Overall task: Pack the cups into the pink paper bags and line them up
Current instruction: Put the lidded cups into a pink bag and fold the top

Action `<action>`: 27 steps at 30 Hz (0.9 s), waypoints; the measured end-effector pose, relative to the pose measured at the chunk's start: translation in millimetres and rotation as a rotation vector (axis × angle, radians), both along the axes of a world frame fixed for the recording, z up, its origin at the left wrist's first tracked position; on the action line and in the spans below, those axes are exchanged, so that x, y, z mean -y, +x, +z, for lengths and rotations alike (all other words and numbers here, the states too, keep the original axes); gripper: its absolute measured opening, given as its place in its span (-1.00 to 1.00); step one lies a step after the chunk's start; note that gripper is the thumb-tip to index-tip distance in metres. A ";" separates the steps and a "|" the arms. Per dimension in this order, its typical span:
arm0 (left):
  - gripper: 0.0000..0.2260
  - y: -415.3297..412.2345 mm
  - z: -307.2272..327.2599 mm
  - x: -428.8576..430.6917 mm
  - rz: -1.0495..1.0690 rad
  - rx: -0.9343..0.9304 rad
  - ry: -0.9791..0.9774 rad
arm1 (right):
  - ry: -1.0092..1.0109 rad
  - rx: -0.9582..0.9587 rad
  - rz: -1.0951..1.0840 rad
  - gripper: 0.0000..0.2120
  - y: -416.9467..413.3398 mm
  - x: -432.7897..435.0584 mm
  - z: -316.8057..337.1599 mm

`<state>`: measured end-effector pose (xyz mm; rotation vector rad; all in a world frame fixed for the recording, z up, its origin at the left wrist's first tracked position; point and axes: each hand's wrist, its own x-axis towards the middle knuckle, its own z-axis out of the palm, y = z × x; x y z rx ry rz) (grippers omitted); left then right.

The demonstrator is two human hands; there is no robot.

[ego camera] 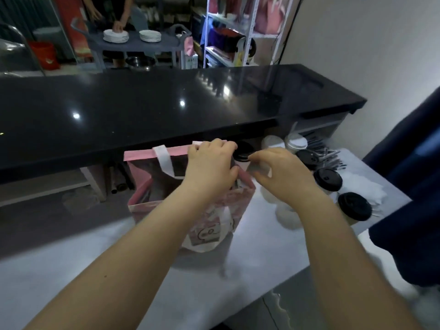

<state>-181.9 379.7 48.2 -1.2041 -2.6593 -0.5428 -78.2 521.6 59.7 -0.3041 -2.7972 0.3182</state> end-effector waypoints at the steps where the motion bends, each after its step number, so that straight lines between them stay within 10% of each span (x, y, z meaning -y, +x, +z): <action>1: -0.61 5.8 0.9 -15.8 -0.028 0.016 0.011 | 0.021 -0.006 -0.039 -0.70 10.4 -8.8 1.2; 12: -0.67 72.7 -30.4 -137.0 -0.159 0.023 -0.073 | -0.072 0.022 -0.427 -0.69 125.7 -85.5 -17.4; 27: -0.66 60.4 -83.7 -351.5 -0.127 0.159 -0.049 | -0.213 0.012 -0.256 -0.75 109.3 -318.5 -85.8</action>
